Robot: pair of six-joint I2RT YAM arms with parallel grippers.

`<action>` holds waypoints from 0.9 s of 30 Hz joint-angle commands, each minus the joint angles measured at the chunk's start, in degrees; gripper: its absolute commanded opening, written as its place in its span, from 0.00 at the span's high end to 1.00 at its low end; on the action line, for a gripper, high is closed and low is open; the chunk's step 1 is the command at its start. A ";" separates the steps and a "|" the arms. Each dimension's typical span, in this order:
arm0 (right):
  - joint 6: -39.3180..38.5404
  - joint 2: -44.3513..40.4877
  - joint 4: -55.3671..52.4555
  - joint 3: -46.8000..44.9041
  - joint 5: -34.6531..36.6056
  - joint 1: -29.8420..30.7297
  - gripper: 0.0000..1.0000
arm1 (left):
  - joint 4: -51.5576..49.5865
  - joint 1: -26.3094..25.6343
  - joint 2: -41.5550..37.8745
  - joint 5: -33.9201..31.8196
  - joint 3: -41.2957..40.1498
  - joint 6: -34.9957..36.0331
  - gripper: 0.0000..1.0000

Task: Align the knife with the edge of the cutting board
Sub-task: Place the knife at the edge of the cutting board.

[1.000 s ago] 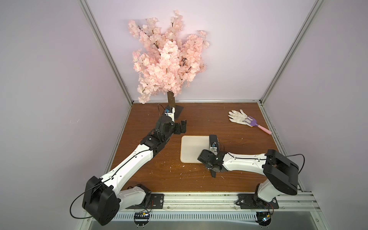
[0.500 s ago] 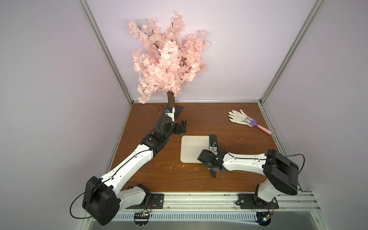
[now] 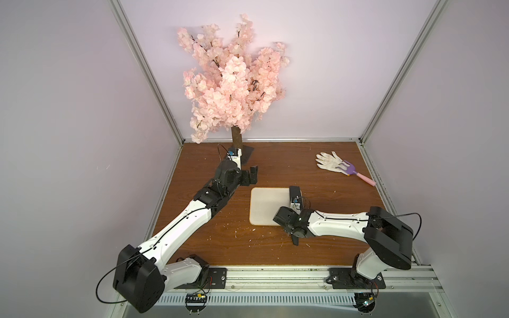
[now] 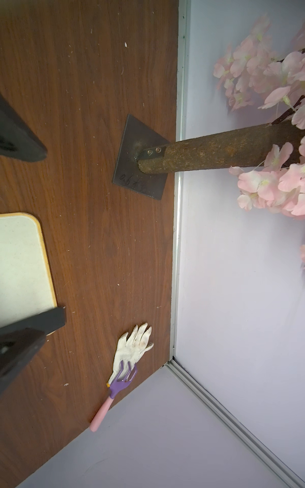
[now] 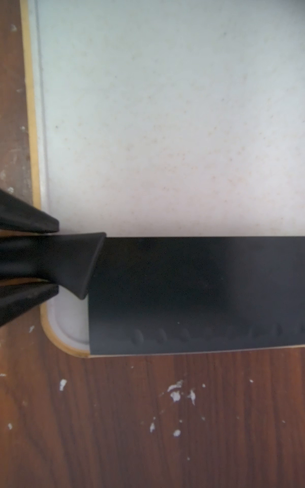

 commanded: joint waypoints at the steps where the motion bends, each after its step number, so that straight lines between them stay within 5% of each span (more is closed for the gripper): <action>1: 0.00 -1.55 -1.00 1.94 1.00 -0.24 0.64 | 1.14 -0.43 -0.98 -0.38 -0.46 0.27 0.01; 27: -0.26 -4.17 -2.33 0.72 1.37 -0.80 0.50 | 1.14 -0.45 -0.76 -0.19 -0.48 0.27 0.01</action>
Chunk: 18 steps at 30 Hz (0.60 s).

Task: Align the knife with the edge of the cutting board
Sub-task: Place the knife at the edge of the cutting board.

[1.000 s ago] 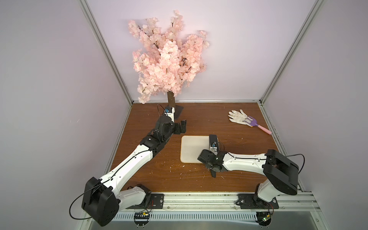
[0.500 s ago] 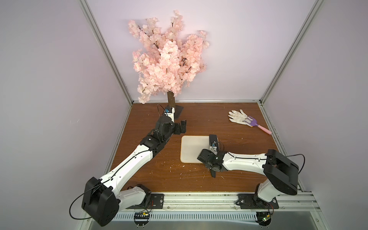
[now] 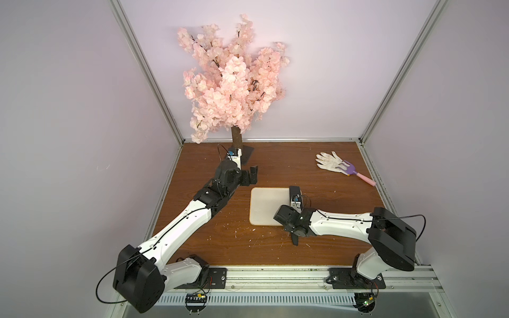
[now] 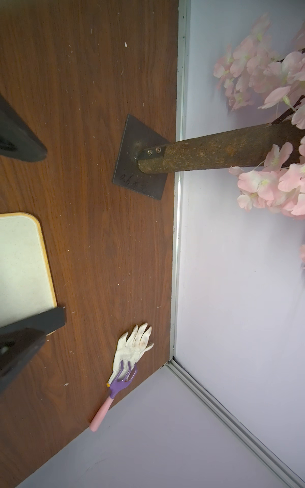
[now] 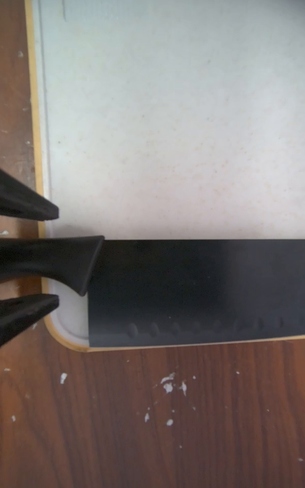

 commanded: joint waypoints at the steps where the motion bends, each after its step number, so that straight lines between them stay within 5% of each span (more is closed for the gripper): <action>1: -0.18 -2.45 -1.56 0.09 1.23 -0.28 0.49 | 1.10 -0.45 -0.69 -0.22 -0.48 0.27 0.01; 7: -0.90 -4.19 -1.08 -0.76 1.14 -0.53 0.39 | 1.14 -0.45 -0.60 -0.53 -0.47 0.51 0.00; 18: -4.69 -7.78 -2.15 1.07 2.64 -2.23 0.01 | 1.14 -0.45 -0.25 -0.83 -0.54 0.53 0.00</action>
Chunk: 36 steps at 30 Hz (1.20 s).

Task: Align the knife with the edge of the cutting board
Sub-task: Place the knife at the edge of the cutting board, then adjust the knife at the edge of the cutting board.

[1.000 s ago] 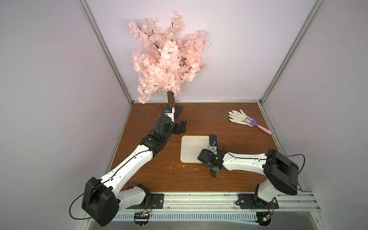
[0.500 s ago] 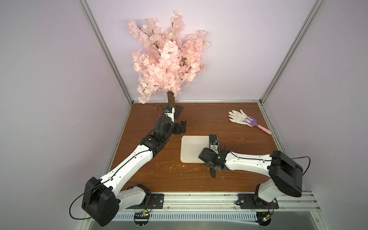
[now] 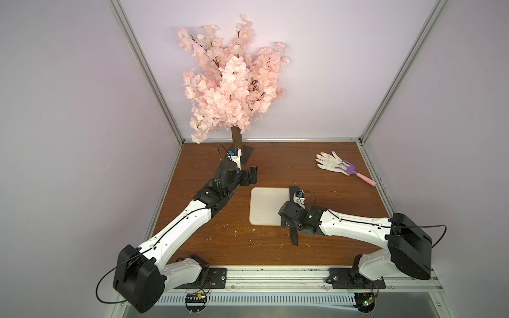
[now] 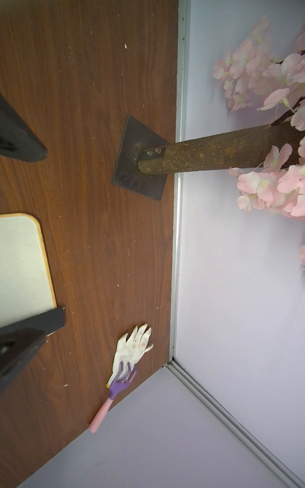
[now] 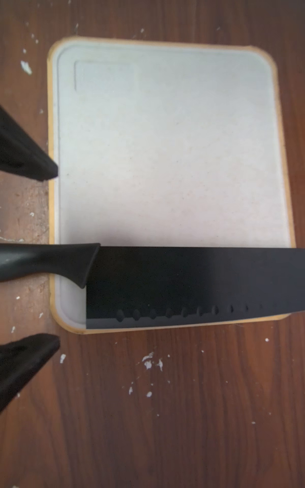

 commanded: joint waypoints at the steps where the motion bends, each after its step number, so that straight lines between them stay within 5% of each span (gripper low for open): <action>1: -2.15 -0.83 -2.23 1.99 2.36 -0.62 0.01 | 1.11 -0.45 -0.19 -0.64 -0.50 0.54 0.01; 16: -8.04 5.68 -3.83 6.91 6.12 -4.55 0.01 | 1.04 -0.44 0.03 -1.06 -0.61 0.77 0.00; 36: -14.75 12.92 5.67 6.92 2.60 -9.41 0.01 | 0.87 -0.45 0.67 -1.41 -0.43 1.03 0.01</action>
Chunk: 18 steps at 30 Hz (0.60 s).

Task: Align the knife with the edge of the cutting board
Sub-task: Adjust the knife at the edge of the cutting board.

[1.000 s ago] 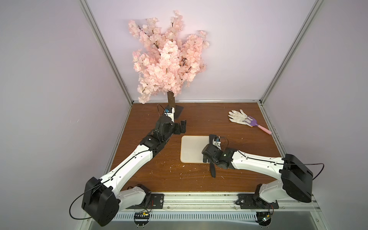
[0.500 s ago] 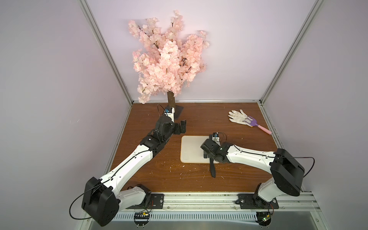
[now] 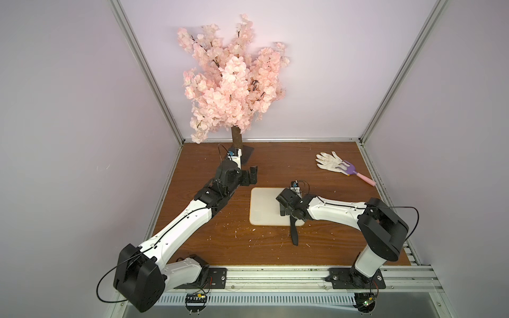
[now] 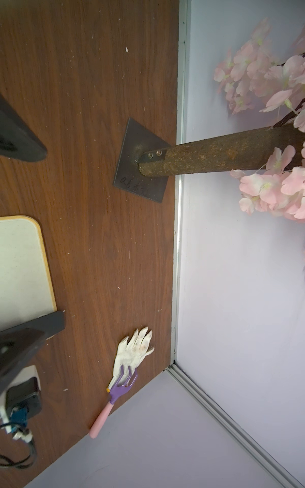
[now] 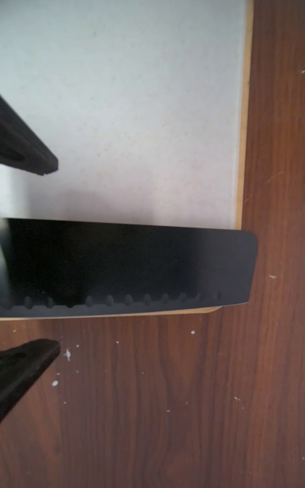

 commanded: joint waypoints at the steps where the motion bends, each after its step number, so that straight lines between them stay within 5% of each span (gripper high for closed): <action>1: -0.93 -0.21 1.18 0.17 0.09 -0.72 0.01 | 0.95 -0.41 0.37 -0.88 -0.42 0.86 0.01; 18: -1.24 -0.19 3.36 -3.12 -0.93 -2.59 0.01 | 0.92 -0.45 0.64 -0.98 -0.45 0.88 0.01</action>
